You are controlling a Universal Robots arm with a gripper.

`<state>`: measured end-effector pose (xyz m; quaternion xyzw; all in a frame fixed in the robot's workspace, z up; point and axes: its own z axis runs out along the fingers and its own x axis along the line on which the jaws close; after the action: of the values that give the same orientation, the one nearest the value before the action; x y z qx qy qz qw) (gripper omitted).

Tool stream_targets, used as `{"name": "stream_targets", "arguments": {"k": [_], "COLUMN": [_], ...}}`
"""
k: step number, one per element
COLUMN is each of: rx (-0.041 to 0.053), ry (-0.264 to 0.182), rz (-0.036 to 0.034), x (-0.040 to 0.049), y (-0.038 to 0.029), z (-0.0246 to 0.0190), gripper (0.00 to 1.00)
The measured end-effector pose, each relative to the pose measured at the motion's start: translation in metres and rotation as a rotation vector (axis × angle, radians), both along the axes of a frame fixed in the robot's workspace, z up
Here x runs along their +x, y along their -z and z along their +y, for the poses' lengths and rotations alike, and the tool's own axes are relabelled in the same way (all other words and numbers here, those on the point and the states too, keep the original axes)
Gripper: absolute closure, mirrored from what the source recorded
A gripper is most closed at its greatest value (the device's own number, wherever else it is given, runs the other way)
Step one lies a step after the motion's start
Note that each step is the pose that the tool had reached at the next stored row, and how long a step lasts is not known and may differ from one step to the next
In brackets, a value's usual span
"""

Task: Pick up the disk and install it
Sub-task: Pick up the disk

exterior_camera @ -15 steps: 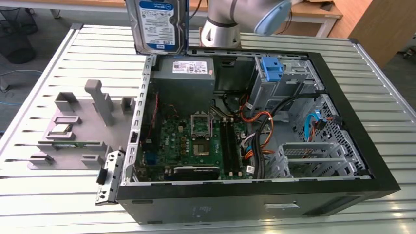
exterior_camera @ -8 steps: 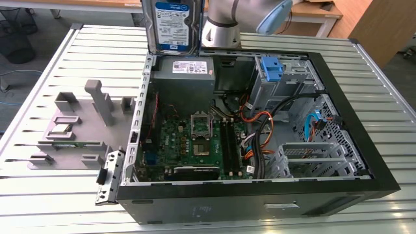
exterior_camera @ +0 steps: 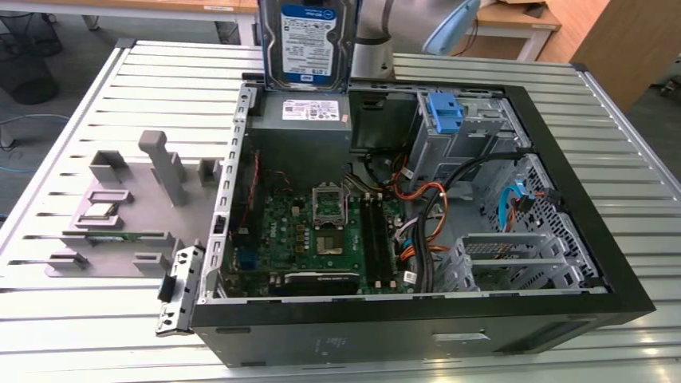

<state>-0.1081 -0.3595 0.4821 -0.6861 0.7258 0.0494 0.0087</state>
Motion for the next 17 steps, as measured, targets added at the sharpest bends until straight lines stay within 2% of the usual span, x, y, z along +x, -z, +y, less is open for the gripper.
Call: {"name": "stream_targets", "arguments": {"k": [9, 17], "rx": [0.0000, -0.0002], "ry": [0.000, 0.000], "rz": [0.0053, 0.0087], "x": [0.0328, 0.0579], "y": [0.0002, 0.0004], "z": [0.0000, 0.0000], "gripper": [0.65, 0.65]}}
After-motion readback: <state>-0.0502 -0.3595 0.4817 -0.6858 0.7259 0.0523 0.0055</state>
